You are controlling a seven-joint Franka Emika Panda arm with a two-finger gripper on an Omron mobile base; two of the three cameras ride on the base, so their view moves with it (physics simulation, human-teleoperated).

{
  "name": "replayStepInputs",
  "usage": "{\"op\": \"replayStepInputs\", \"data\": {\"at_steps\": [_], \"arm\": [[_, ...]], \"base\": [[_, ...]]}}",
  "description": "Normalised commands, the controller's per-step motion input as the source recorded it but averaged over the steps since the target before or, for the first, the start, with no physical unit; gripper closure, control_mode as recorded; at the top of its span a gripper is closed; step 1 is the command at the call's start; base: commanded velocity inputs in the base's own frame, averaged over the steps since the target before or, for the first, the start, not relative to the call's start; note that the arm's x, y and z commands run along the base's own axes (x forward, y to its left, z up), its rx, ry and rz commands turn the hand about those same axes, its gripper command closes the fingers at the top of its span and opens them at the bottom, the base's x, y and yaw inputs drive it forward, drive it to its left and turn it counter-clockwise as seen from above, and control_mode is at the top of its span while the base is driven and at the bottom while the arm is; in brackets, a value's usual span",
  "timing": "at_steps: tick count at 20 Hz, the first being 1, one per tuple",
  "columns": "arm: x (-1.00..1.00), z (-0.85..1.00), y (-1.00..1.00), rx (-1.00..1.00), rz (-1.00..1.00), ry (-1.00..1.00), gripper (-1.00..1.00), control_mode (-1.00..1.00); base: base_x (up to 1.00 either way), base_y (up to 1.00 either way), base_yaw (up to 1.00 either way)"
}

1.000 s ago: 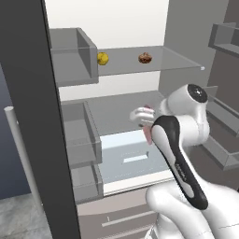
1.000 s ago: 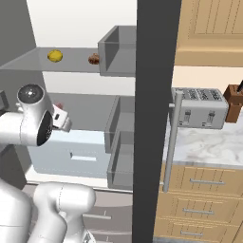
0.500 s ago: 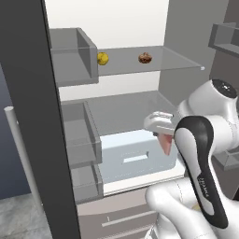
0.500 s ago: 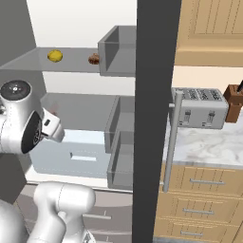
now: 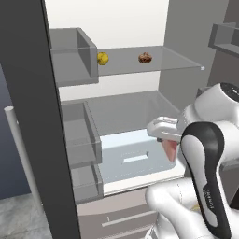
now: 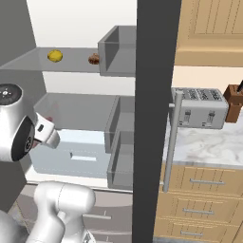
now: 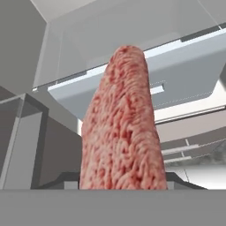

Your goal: Gather the lemon and mushroom from the fridge and place them on a tray on the dining counter. Then gather the steak and fish from the fridge and place them on the other tray.

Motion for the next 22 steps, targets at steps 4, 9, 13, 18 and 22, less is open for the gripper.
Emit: {"op": "replayStepInputs", "data": {"at_steps": [4,9,13,18,22], "arm": [[-0.21,-0.02,0.0,0.0,0.0,-0.02,1.0,1.0],[0.0,0.0,0.0,0.0,0.0,0.0,1.0,1.0],[0.0,0.0,0.0,0.0,0.0,0.0,1.0,1.0],[0.0,0.0,0.0,0.0,0.0,0.0,1.0,1.0],[0.0,0.0,0.0,0.0,0.0,0.0,1.0,1.0]], "base": [[-0.37,0.0,-0.02],[-0.86,0.08,-0.14],[-0.91,0.01,-0.28],[-0.83,-0.04,-0.43],[-0.68,-0.04,-0.53]]}}
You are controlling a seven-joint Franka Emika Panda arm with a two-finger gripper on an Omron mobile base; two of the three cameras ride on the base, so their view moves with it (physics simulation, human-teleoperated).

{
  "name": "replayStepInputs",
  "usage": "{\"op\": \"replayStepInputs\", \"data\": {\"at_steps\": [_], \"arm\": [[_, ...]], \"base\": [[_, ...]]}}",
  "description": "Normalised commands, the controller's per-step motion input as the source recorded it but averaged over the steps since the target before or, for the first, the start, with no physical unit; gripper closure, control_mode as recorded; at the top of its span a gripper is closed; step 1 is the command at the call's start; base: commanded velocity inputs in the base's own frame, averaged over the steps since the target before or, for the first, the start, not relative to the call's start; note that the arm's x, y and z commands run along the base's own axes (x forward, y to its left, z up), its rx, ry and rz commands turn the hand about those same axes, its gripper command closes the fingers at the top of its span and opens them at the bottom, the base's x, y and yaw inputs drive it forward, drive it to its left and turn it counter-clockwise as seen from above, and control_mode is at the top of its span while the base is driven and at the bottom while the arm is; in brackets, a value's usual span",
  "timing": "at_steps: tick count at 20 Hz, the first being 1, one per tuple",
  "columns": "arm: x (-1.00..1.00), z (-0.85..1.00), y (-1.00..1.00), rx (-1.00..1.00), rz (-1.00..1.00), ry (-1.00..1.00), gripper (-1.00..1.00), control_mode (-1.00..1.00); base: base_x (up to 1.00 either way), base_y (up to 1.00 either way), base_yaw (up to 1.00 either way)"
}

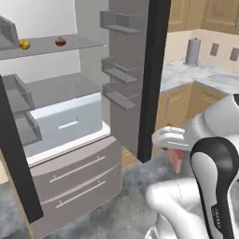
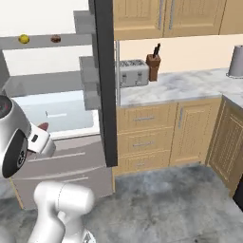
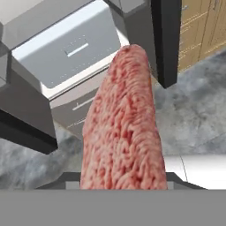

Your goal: Gather the lemon and mushroom from the fridge and place them on a tray on the dining counter. Then gather the steak and fish from the fridge and place them on the other tray.

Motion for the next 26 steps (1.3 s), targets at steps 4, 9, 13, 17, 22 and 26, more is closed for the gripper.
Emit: {"op": "replayStepInputs", "data": {"at_steps": [4,9,13,17,22,26], "arm": [[0.0,0.0,0.0,0.0,0.0,0.0,1.0,1.0],[0.0,0.0,0.0,0.0,0.0,0.0,1.0,1.0],[0.0,0.0,0.0,0.0,0.0,0.0,1.0,1.0],[0.0,0.0,0.0,0.0,0.0,0.0,1.0,1.0],[0.0,0.0,0.0,0.0,0.0,0.0,1.0,1.0],[0.0,0.0,0.0,0.0,0.0,0.0,1.0,1.0]], "base": [[-0.6,-0.17,-0.52],[-0.56,-0.38,-0.48],[-0.38,-0.66,-0.42],[-0.16,-0.77,-0.39],[-0.02,-0.67,-0.43],[0.0,-0.73,-0.46]]}}
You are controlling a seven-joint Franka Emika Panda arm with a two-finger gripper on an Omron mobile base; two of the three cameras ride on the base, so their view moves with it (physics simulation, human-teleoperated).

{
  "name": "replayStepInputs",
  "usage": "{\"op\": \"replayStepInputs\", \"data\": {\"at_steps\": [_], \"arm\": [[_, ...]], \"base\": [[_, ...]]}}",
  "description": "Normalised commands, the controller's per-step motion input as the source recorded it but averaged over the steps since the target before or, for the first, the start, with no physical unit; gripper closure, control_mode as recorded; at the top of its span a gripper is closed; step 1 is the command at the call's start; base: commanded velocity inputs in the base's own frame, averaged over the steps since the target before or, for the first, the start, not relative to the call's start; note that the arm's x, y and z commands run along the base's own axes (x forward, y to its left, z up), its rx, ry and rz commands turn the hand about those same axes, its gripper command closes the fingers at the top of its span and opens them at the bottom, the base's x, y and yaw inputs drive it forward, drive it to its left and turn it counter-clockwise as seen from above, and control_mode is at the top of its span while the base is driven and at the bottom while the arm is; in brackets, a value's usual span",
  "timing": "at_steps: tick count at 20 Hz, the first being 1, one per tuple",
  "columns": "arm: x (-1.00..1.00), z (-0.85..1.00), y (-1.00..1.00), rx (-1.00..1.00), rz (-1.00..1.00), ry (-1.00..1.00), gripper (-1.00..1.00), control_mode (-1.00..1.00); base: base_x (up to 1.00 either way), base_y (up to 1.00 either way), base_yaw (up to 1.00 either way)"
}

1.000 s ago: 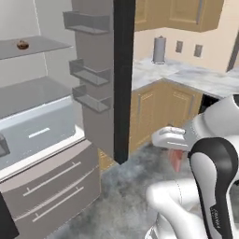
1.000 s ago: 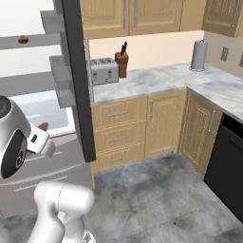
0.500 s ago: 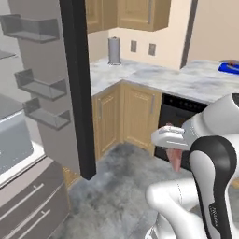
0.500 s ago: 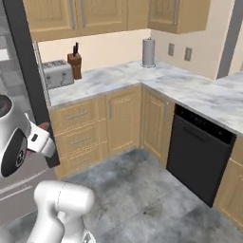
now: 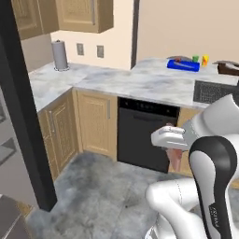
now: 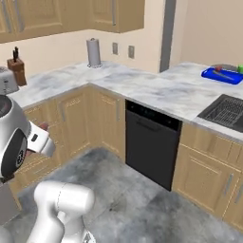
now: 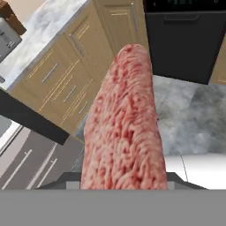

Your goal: Gather the lemon and mushroom from the fridge and place them on a tray on the dining counter. Then gather the steak and fish from the fridge and place them on the other tray.

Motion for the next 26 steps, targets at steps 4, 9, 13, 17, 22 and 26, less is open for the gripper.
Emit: {"op": "replayStepInputs", "data": {"at_steps": [4,9,13,17,22,26], "arm": [[0.0,0.0,0.0,0.0,0.0,0.0,1.0,1.0],[0.0,0.0,0.0,0.0,0.0,0.0,1.0,1.0],[0.0,0.0,0.0,0.0,0.0,0.0,1.0,1.0],[0.0,0.0,0.0,0.0,0.0,0.0,1.0,1.0],[0.0,0.0,0.0,0.0,0.0,0.0,1.0,1.0],[0.0,0.0,0.0,0.0,0.0,0.0,1.0,1.0]], "base": [[0.0,-0.82,-0.44],[0.0,-0.94,-0.41],[0.01,-0.95,-0.37],[0.17,-0.94,-0.31],[0.39,-0.89,-0.24],[0.44,-0.94,-0.18]]}}
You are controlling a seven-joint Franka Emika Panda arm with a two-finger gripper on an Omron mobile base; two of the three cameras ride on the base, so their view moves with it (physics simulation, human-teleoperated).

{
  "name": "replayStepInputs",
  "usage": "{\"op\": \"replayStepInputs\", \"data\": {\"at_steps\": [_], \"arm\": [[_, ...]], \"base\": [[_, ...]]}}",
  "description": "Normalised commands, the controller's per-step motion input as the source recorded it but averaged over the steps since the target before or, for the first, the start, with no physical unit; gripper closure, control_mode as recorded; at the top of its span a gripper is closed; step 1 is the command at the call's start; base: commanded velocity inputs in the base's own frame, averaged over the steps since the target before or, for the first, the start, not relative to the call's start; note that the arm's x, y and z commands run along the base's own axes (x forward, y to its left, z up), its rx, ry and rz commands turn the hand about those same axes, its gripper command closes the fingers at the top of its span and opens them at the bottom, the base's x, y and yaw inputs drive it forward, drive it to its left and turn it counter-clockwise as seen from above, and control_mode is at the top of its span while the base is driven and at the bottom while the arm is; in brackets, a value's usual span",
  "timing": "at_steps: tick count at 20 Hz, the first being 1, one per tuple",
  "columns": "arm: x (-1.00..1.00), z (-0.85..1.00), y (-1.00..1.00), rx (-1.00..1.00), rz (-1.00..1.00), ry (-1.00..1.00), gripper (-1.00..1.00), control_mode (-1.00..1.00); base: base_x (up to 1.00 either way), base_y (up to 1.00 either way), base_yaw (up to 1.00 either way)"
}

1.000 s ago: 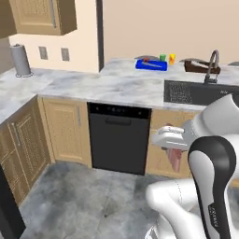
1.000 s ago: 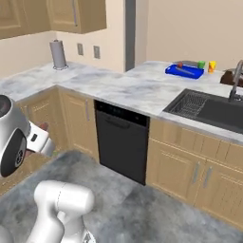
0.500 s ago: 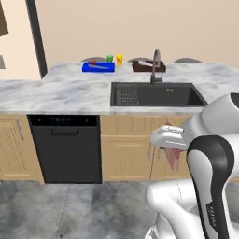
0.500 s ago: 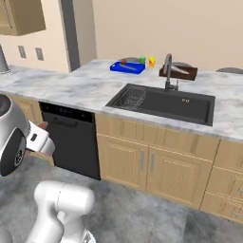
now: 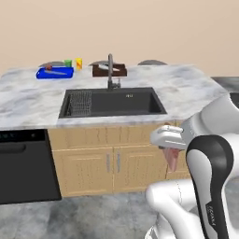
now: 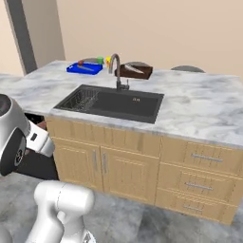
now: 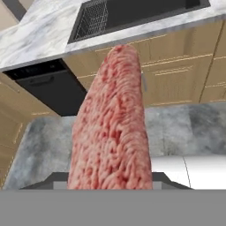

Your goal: Gather the lemon and mushroom from the fridge and place them on a tray on the dining counter. Then gather the steak and fish from the fridge and place them on the other tray.

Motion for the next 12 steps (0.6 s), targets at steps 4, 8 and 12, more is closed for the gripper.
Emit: {"op": "replayStepInputs", "data": {"at_steps": [4,8,12], "arm": [[0.0,0.0,0.0,0.0,0.0,0.0,1.0,1.0],[0.0,0.0,0.0,0.0,0.0,0.0,1.0,1.0],[0.0,0.0,0.0,0.0,0.0,0.0,1.0,1.0]], "base": [[0.4,-1.0,-0.14],[0.35,-1.0,-0.11],[0.3,-1.0,-0.1]]}}
